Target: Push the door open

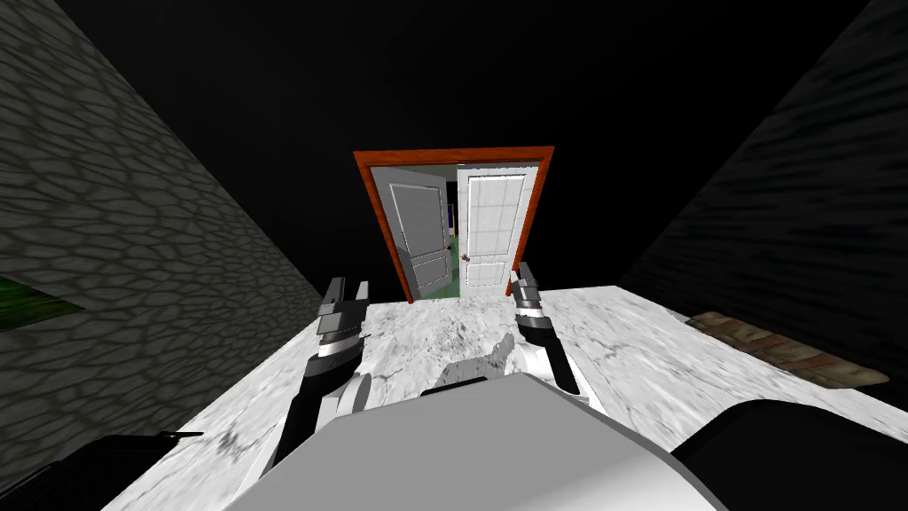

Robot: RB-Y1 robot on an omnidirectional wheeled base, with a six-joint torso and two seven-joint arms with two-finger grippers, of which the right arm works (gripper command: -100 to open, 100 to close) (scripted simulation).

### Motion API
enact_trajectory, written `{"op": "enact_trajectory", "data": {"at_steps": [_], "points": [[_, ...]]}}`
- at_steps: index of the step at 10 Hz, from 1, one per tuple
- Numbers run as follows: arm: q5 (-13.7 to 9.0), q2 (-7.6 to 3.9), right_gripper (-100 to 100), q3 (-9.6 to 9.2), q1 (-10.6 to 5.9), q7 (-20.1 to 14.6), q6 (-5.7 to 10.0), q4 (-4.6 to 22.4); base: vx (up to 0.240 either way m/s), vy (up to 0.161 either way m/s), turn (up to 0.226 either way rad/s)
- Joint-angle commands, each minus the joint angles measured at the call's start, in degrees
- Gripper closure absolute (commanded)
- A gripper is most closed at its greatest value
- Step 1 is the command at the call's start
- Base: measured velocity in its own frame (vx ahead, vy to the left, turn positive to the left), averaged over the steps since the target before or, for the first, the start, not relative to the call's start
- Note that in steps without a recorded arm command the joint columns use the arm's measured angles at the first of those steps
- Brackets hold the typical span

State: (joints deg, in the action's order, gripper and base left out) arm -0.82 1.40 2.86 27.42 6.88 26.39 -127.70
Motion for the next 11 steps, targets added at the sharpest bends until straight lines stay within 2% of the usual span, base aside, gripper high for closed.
{"op": "enact_trajectory", "data": {"at_steps": [1, 3, 11], "points": [[-0.9, -0.59, -100, 0.26, -0.62, -1.5, 0.53, 1.8, 0.111, 0.075, 0.091], [-2.4, -1.39, -100, 0.66, -1.6, -3.8, 1.37, 4.6, 0.097, -0.054, 0.15], [-7.1, -3.3, -100, 1.94, -4.7, -11.0, 4.04, 13.5, 0.073, -0.039, 0.103]]}}
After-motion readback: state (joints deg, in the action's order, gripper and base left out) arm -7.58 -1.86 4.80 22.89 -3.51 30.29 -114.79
